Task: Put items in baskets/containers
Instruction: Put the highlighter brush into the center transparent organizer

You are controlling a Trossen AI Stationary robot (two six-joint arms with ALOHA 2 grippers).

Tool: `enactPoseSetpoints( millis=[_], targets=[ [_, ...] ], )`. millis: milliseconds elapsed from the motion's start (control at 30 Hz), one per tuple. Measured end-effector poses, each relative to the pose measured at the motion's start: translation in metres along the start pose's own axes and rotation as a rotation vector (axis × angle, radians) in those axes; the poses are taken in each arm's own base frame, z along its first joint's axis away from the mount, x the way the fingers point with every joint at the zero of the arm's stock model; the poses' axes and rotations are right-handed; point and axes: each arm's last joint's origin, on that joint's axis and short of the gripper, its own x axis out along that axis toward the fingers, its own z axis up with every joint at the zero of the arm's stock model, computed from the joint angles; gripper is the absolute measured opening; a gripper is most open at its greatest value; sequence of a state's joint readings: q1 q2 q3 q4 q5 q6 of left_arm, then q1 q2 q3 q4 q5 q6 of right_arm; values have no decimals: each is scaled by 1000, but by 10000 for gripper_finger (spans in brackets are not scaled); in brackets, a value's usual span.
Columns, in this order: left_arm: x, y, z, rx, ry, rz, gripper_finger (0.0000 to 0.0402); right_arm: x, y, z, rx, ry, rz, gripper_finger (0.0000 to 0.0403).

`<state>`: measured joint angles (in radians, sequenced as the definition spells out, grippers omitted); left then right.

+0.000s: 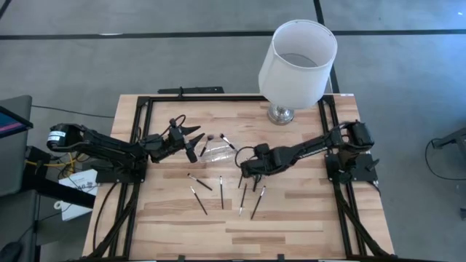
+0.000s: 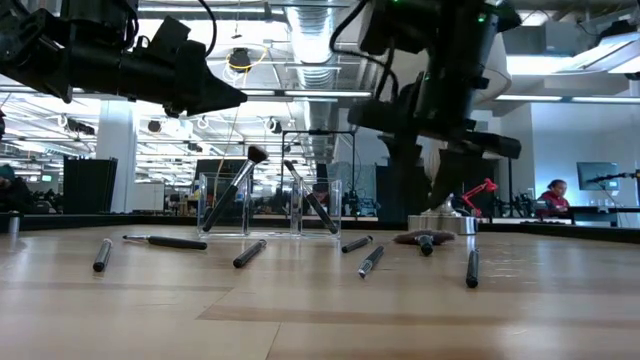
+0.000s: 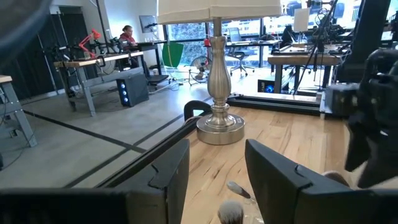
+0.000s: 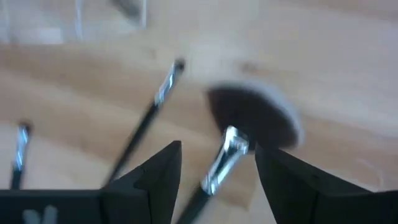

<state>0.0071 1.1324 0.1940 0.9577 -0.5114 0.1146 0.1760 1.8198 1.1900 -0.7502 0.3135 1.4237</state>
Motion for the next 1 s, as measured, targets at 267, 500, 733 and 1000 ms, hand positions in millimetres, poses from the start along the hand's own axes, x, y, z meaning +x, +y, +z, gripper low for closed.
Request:
enactPoseSetpoints(
  millis=[267,500,733,1000],
  targets=[
    [0,0,0,0,0,0,154,-11,4,-28,93,-114,29,171],
    [0,0,0,0,0,0,154,0,4,-37,103,-110,-4,167],
    [0,0,-1,1,1,0,154,38,6,-34,125,-93,-74,168],
    [-2,1,-3,4,6,-1,154,62,4,-35,96,-211,-150,165]
  ],
)
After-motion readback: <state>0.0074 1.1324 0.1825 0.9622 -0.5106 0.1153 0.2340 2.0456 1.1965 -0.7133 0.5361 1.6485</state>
